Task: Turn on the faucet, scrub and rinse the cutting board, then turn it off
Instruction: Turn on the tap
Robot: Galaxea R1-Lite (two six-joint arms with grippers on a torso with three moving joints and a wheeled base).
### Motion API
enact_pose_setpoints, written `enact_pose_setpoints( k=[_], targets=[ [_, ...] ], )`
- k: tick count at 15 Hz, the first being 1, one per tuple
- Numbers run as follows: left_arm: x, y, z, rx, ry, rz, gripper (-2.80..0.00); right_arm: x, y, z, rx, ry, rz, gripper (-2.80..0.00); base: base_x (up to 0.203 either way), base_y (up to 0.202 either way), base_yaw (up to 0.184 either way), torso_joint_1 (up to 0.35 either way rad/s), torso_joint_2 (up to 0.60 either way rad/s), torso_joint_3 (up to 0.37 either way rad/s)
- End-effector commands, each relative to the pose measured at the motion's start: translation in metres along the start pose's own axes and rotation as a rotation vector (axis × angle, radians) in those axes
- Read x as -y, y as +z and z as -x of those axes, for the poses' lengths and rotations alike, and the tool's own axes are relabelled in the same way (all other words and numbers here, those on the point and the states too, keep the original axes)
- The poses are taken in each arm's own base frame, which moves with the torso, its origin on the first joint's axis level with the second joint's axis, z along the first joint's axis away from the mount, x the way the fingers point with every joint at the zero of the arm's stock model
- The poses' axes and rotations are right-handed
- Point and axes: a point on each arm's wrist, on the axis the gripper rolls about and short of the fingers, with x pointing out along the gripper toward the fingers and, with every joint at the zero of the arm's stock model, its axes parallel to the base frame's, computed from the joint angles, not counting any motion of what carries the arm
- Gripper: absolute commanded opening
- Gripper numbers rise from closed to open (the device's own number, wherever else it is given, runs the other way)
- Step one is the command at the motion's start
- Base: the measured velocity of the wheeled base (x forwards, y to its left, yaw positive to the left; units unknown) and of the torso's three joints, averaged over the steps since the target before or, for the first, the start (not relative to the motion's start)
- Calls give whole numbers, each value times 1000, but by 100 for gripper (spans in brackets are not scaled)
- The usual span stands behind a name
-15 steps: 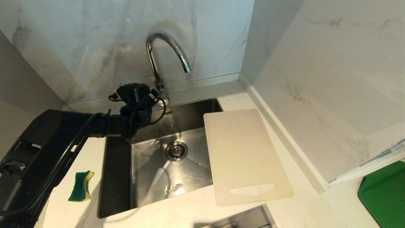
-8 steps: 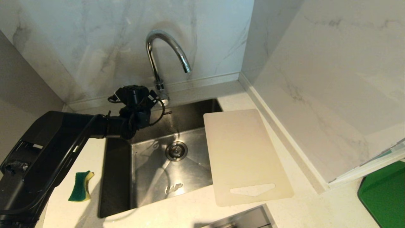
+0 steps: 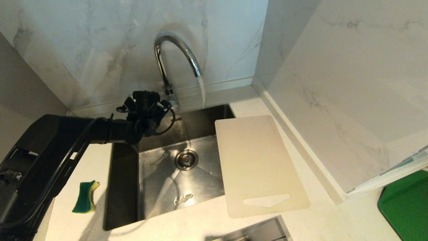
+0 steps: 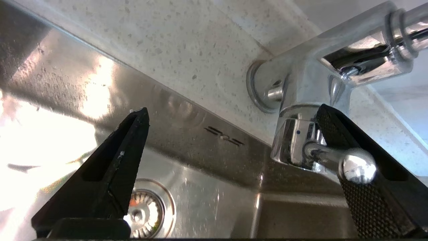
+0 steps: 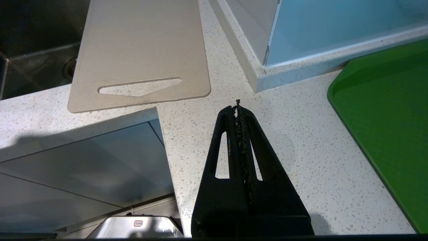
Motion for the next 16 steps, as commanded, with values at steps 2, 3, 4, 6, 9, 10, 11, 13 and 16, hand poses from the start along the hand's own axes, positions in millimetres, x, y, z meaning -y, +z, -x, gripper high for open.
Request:
enact_pose_setpoints(
  k=[2,3,4,6,9,10,11,13,16],
  targets=[
    [0,5,1,4,4,16,0,0,0,0,-3,-1,0,-280,0,0,0,0,0,0],
    [0,4,1,1,5,16,0,0,0,0,-1,0,0,-280,0,0,0,0,0,0],
    [1,3,1,-1,5,15,0,0,0,0,-3,-1,0,-280,0,0,0,0,0,0],
    [1,0,3,-18,7,27,0,0,0,0,-3,0,0,-280,0,0,0,0,0,0],
    [1,-1,3,-39,2,35,0,0,0,0,-3,0,0,-280,0,0,0,0,0,0],
    [2,0,3,-37,0,38,0,0,0,0,-2,-1,0,-280,0,0,0,0,0,0],
    [3,2,4,-33,-5,41,0,0,0,0,-3,0,0,-280,0,0,0,0,0,0],
    [17,11,15,-12,-40,54,0,0,0,0,-3,0,0,-280,0,0,0,0,0,0],
    [48,35,43,15,-122,67,0,0,0,0,-2,0,0,-280,0,0,0,0,0,0]
  ],
)
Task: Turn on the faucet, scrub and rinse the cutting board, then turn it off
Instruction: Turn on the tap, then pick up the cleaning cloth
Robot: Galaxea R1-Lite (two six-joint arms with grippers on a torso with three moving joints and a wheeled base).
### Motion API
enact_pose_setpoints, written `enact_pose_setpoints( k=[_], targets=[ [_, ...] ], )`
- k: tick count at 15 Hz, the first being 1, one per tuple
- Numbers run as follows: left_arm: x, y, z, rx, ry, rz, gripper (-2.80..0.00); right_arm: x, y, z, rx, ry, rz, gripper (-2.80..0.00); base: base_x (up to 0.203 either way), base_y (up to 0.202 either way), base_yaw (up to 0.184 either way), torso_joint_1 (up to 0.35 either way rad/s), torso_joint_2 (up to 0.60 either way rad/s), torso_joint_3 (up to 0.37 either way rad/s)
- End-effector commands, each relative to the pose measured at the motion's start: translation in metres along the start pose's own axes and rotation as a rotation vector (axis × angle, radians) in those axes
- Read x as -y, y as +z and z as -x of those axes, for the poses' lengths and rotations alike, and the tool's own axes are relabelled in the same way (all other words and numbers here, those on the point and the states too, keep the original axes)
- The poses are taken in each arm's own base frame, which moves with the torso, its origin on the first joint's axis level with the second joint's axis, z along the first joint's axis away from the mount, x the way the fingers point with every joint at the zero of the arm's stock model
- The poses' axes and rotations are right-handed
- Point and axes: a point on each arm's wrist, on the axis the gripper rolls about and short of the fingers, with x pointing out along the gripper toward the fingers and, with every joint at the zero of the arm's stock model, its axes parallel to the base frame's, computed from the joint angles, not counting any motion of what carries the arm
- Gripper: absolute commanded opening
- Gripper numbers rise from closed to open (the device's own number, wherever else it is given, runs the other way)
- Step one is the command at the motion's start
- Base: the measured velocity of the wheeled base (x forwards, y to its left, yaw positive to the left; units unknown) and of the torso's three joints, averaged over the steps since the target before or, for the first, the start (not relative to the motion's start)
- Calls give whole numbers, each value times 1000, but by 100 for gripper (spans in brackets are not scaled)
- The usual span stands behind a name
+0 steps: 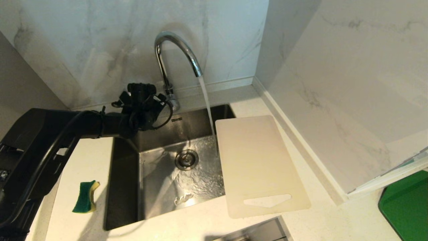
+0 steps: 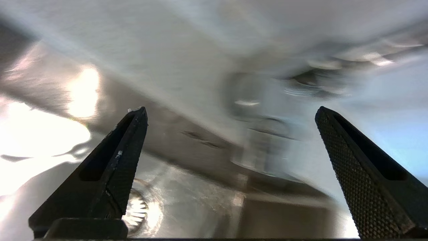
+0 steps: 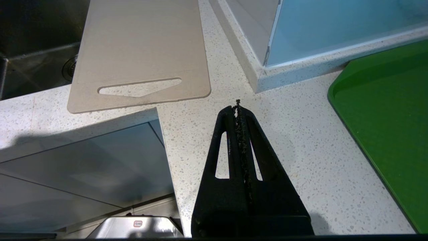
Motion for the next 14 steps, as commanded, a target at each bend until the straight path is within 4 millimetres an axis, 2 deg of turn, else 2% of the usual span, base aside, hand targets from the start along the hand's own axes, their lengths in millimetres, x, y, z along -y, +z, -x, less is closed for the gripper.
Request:
enact_pose_setpoints(
  k=[1,5,8,11,14],
  targets=[
    [30,24,25,41,-77,0,0,0,0,0,-3,1,-1,-280,0,0,0,0,0,0],
    [49,55,47,98,-117,-42,0,0,0,0,-3,0,-1,-280,0,0,0,0,0,0],
    [59,86,75,112,-118,-56,0,0,0,0,-3,0,-1,-280,0,0,0,0,0,0],
    [58,125,112,55,-73,-165,0,0,0,0,-2,1,-1,-280,0,0,0,0,0,0],
    [48,162,149,6,14,-315,0,0,0,0,-3,1,-1,-280,0,0,0,0,0,0]
  ],
)
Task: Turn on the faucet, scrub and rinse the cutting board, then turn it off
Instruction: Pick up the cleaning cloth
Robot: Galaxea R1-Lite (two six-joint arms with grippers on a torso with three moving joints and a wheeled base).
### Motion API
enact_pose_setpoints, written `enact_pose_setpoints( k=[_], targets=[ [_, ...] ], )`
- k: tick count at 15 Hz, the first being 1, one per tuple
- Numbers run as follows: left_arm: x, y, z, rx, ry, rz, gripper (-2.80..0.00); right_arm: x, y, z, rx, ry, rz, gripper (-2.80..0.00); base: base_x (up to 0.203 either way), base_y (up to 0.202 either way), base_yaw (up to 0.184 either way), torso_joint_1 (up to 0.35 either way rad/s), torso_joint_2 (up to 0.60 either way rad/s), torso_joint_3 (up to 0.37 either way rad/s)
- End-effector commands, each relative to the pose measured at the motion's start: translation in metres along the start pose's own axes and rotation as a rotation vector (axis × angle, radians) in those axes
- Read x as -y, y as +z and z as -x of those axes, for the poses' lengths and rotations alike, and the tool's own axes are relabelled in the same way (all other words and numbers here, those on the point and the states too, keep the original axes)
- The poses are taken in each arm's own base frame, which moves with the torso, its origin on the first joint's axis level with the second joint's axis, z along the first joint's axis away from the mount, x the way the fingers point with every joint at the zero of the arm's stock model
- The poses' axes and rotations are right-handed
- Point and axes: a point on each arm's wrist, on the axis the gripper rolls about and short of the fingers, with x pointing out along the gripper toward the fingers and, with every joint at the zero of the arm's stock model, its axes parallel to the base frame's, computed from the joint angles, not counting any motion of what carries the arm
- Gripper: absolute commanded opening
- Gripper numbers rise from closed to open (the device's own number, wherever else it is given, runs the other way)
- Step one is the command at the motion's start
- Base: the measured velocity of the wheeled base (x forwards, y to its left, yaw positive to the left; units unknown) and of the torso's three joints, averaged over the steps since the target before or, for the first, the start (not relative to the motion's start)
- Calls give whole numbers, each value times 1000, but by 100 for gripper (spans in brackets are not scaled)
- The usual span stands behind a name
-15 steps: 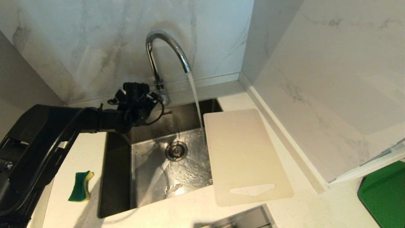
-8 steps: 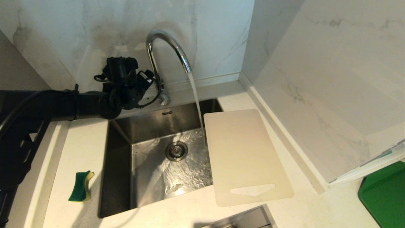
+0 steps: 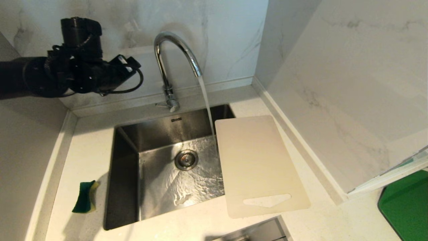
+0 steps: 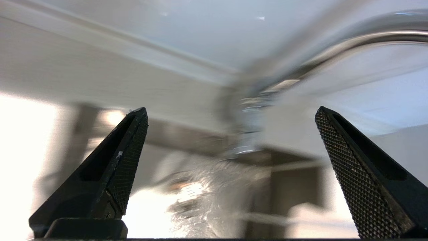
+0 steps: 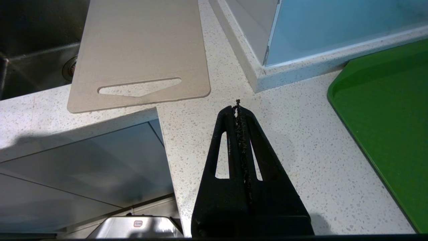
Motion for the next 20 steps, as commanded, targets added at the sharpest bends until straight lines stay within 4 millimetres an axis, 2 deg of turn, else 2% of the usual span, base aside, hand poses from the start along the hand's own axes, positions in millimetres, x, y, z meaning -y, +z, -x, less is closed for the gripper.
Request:
enact_pose_setpoints(
  k=[1,2,3,6,9,10,12,14,16,20],
  targets=[
    [-11,42,48,11,32,-68,0,0,0,0,-2,0,0,-280,0,0,0,0,0,0],
    [-17,45,55,-15,65,-107,0,0,0,0,-3,0,0,-280,0,0,0,0,0,0],
    [-21,47,62,-38,107,-135,-280,0,0,0,-3,0,0,-280,0,0,0,0,0,0],
    [-30,55,94,-117,155,-180,-280,0,0,0,-3,0,0,-280,0,0,0,0,0,0],
    [-44,62,125,-260,112,-194,-280,0,0,0,0,0,0,-280,0,0,0,0,0,0],
    [-52,62,132,-305,121,-203,-280,0,7,2,24,1,0,-280,0,0,0,0,0,0],
    [-70,53,143,-389,146,-266,-280,0,0,0,-3,0,0,-280,0,0,0,0,0,0],
    [-93,40,149,-468,190,-313,-280,0,0,0,-2,0,0,-280,0,0,0,0,0,0],
    [-120,30,150,-561,204,-288,-280,0,0,0,-3,0,0,-280,0,0,0,0,0,0],
    [-164,-2,132,-635,198,-251,-280,0,0,0,-3,0,0,-280,0,0,0,0,0,0]
  ],
)
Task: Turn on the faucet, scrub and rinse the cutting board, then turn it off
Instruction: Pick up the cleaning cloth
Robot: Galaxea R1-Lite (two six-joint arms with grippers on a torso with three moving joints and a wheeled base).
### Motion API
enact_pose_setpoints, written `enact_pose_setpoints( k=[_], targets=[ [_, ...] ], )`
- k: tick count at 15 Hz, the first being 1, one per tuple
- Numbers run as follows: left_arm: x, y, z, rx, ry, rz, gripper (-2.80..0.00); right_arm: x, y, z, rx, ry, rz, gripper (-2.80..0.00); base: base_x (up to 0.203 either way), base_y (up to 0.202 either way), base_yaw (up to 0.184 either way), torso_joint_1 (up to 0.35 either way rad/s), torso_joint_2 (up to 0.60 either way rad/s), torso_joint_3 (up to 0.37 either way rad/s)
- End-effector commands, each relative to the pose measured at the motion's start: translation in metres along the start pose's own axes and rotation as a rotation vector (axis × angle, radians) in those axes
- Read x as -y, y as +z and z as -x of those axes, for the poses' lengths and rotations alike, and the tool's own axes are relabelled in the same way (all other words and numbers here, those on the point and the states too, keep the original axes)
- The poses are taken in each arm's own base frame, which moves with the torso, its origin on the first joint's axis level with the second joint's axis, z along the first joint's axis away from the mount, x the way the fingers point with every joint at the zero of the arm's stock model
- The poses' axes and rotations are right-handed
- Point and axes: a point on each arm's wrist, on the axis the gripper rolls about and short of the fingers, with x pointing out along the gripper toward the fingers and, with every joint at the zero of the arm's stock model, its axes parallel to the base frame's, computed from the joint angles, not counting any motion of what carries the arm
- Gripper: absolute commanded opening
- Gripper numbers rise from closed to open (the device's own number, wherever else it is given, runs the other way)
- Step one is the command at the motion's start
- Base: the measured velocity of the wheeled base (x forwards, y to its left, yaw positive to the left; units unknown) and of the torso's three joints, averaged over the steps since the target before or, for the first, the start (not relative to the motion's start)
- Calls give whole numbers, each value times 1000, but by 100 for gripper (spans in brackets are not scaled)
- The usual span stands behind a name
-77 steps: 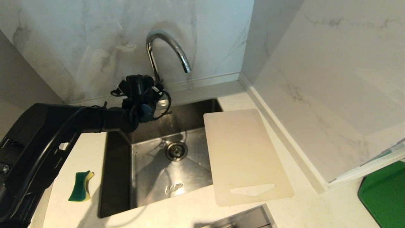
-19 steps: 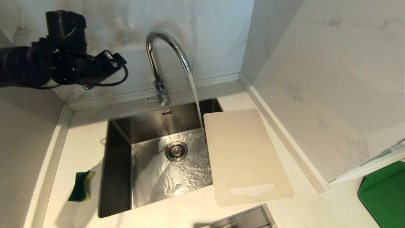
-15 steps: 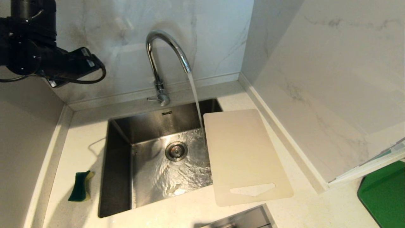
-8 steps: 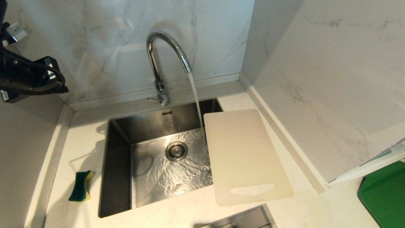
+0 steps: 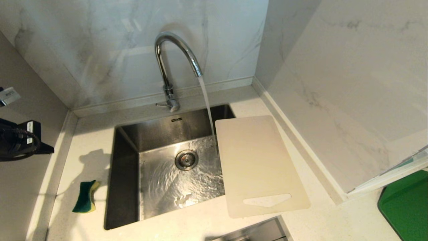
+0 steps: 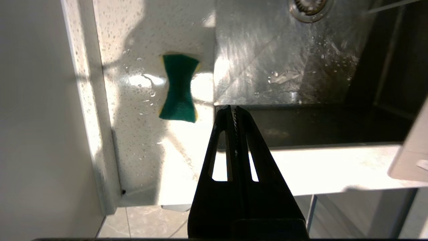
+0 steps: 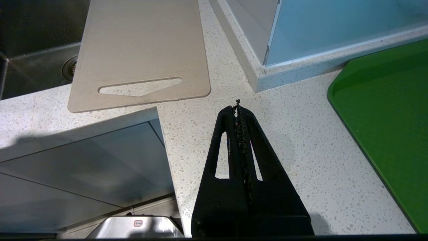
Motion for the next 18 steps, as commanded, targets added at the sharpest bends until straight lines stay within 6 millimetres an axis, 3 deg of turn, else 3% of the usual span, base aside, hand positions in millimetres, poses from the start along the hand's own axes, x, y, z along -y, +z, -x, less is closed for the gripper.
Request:
enact_pose_setpoints(
  k=[1,4,10,18],
  targets=[
    [-17,-17,-27,-8,14,9,-280,0,0,0,-3,-2,-1,-280,0,0,0,0,0,0],
    [-30,-30,-65,-18,23,-12,-280,0,0,0,-3,-1,-1,-280,0,0,0,0,0,0],
    [-43,-37,-117,-68,21,15,-280,0,0,0,-2,-1,-1,-280,0,0,0,0,0,0],
    [-52,-42,-150,-129,29,33,-280,0,0,0,-3,-1,-1,-280,0,0,0,0,0,0]
  ],
)
